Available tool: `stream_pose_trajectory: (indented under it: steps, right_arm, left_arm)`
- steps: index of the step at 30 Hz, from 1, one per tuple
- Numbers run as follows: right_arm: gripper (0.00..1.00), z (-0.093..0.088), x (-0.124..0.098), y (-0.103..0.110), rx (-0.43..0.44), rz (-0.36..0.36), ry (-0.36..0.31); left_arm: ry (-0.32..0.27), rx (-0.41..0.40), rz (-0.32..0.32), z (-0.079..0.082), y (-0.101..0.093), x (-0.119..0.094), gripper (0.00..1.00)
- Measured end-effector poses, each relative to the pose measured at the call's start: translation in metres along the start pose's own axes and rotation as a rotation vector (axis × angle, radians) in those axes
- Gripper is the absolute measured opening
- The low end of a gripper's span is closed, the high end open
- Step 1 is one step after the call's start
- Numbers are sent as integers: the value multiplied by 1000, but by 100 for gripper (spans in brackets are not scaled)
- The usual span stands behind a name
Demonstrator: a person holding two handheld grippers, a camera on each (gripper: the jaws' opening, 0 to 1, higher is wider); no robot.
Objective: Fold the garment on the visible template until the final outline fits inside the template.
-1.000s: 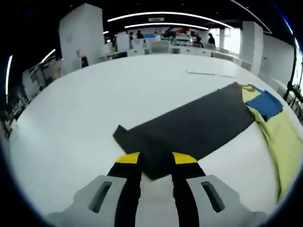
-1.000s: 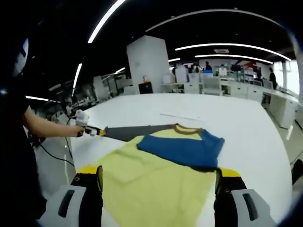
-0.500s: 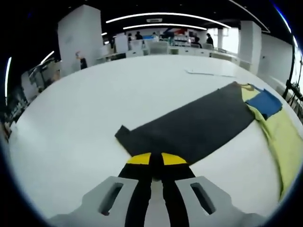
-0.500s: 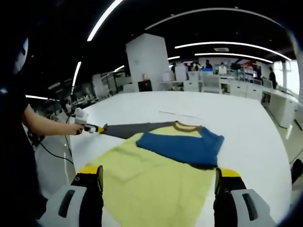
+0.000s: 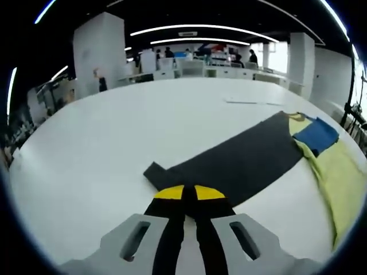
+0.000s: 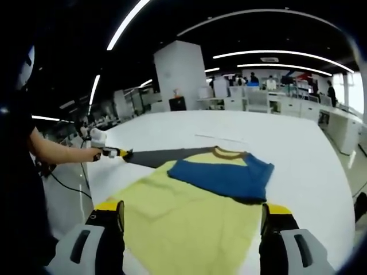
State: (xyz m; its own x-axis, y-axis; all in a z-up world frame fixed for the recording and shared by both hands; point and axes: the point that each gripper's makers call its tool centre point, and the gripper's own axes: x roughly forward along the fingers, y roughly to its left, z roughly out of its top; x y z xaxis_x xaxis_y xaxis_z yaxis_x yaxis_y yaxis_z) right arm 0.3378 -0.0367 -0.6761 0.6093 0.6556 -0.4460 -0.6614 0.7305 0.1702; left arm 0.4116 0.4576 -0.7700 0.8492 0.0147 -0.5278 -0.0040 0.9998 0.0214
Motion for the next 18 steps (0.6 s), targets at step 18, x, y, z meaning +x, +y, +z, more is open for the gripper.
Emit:
stream_pose_trajectory:
  steps: [18]
  right_arm:
    - [99,-7,-1,-4,13,9,-5]
  left_arm:
    - [-43,9,-55,27,-27,-2,1]
